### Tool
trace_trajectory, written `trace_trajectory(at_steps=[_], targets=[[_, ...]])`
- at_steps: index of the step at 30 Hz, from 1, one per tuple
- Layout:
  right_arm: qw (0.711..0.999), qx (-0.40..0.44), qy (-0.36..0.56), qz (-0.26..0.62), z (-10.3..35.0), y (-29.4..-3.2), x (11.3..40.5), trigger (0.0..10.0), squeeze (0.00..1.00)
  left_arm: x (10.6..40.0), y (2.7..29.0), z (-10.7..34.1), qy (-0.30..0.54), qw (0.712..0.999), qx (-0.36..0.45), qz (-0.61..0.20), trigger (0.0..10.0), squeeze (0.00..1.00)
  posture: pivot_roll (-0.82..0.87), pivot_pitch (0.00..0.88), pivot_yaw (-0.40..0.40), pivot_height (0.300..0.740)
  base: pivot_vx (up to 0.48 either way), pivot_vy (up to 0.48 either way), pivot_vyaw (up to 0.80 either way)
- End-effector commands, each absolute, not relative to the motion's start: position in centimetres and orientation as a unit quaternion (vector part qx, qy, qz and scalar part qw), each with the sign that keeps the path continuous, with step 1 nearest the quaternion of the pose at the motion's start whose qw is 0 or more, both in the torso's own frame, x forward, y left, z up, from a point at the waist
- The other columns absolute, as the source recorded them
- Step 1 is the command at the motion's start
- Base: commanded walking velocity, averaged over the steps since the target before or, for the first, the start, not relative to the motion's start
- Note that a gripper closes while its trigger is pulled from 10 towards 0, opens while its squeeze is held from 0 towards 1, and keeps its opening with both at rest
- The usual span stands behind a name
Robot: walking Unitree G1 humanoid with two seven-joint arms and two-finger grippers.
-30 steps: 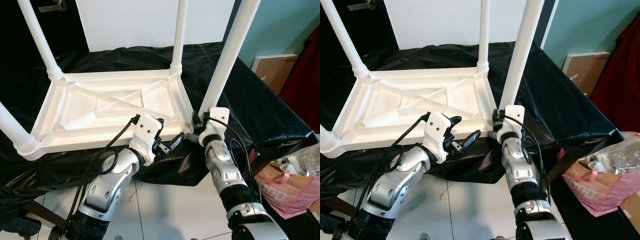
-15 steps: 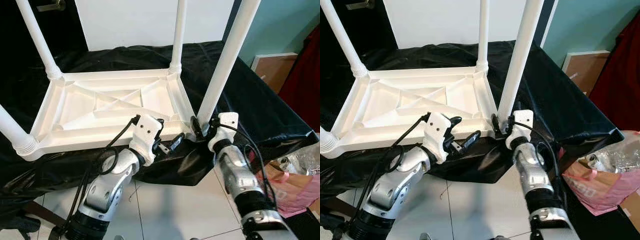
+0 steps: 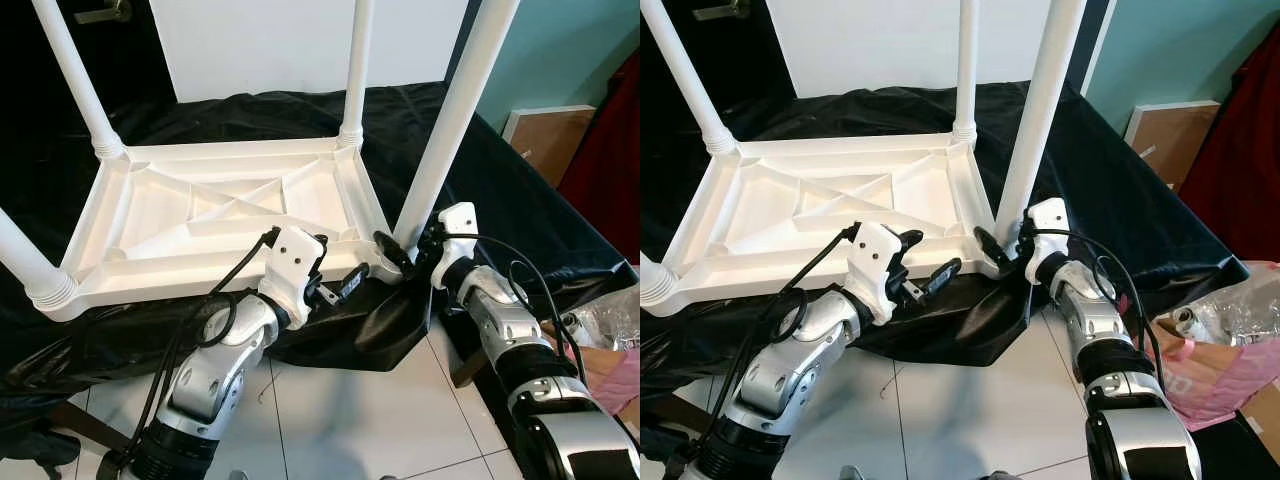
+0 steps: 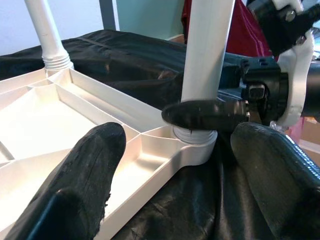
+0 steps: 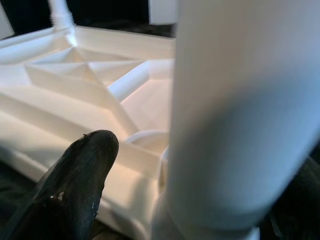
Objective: Building children table
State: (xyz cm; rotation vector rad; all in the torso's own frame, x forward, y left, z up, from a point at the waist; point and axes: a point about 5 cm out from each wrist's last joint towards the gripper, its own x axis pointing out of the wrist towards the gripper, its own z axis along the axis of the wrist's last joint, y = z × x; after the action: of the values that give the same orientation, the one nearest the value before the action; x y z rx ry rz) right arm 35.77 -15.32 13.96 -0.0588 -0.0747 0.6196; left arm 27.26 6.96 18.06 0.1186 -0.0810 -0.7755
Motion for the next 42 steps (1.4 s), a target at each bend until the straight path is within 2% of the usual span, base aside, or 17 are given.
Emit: trace_trajectory(at_steps=[1, 3, 4, 6, 7, 19, 20, 21, 22, 23, 30, 36, 42], targets=[[0.946, -0.036, -0.029, 0.321, 13.7, -15.1, 35.9, 10.0, 0.00, 27.2, 6.7, 18.0, -0.038, 0.916, 0.057, -0.394, 10.0, 0.00, 0.00, 0.053, -0.036, 0.740, 0.000, 0.000, 0.00], [0.944, -0.039, -0.028, 0.328, 13.8, -15.0, 36.0, 10.0, 0.00, 27.2, 6.7, 18.0, -0.038, 0.917, 0.057, -0.394, 10.0, 0.00, 0.00, 0.053, -0.036, 0.740, 0.000, 0.000, 0.00], [0.942, -0.045, -0.021, 0.331, 13.7, -14.9, 36.2, 7.3, 0.00, 27.2, 6.7, 18.1, -0.040, 0.917, 0.057, -0.393, 10.0, 0.00, 0.00, 0.050, -0.040, 0.740, 0.000, 0.000, 0.00], [0.943, -0.047, -0.018, 0.330, 13.6, -14.9, 36.3, 7.3, 0.00, 27.2, 6.7, 18.1, -0.040, 0.917, 0.057, -0.393, 10.0, 0.00, 0.00, 0.050, -0.040, 0.740, 0.000, 0.000, 0.00], [0.943, -0.048, -0.014, 0.328, 13.4, -15.0, 36.3, 0.0, 0.00, 27.2, 6.7, 18.1, -0.041, 0.918, 0.057, -0.391, 10.0, 0.00, 0.00, 0.050, -0.041, 0.740, 0.000, 0.000, 0.00], [0.951, -0.030, 0.011, 0.308, 12.0, -16.2, 35.9, 0.0, 0.00, 27.1, 6.8, 18.1, -0.040, 0.918, 0.057, -0.391, 10.0, 0.00, 0.00, 0.053, -0.037, 0.740, 0.000, 0.000, 0.00], [0.952, -0.027, 0.012, 0.305, 11.9, -16.3, 35.9, 1.3, 0.00, 27.2, 6.8, 18.1, -0.040, 0.917, 0.058, -0.392, 10.0, 0.00, 0.00, 0.053, -0.037, 0.740, 0.000, 0.000, 0.00], [0.953, -0.024, 0.013, 0.301, 11.8, -16.3, 35.9, 4.4, 0.00, 27.2, 6.7, 18.1, -0.040, 0.917, 0.058, -0.392, 10.0, 0.00, 0.00, 0.053, -0.037, 0.740, 0.000, 0.000, 0.00], [0.953, -0.024, 0.013, 0.301, 11.8, -16.3, 35.9, 4.4, 0.00, 27.2, 6.7, 18.1, -0.040, 0.917, 0.058, -0.392, 10.0, 0.00, 0.00, 0.053, -0.037, 0.740, 0.000, 0.000, 0.00], [0.954, -0.020, 0.012, 0.298, 11.7, -16.3, 35.9, 10.0, 0.00, 27.2, 6.7, 18.1, -0.039, 0.917, 0.058, -0.393, 10.0, 0.00, -0.01, 0.055, -0.032, 0.740, 0.000, 0.000, 0.00], [0.968, -0.011, 0.025, 0.251, 10.9, -16.0, 35.9, 10.0, 0.00, 27.1, 6.7, 18.1, -0.039, 0.916, 0.057, -0.395, 10.0, 0.00, -0.01, 0.057, -0.036, 0.740, 0.000, 0.000, 0.00], [0.984, 0.010, 0.048, 0.172, 9.5, -15.2, 35.5, 10.0, 0.00, 27.0, 6.4, 18.0, -0.038, 0.915, 0.055, -0.397, 10.0, 0.00, -0.01, 0.054, -0.039, 0.740, 0.000, 0.000, 0.00], [0.989, 0.030, 0.049, 0.138, 9.3, -14.8, 35.4, 10.0, 0.00, 26.9, 6.4, 18.0, -0.038, 0.915, 0.055, -0.398, 10.0, 0.00, 0.00, 0.049, -0.038, 0.740, 0.000, 0.000, 0.00]])
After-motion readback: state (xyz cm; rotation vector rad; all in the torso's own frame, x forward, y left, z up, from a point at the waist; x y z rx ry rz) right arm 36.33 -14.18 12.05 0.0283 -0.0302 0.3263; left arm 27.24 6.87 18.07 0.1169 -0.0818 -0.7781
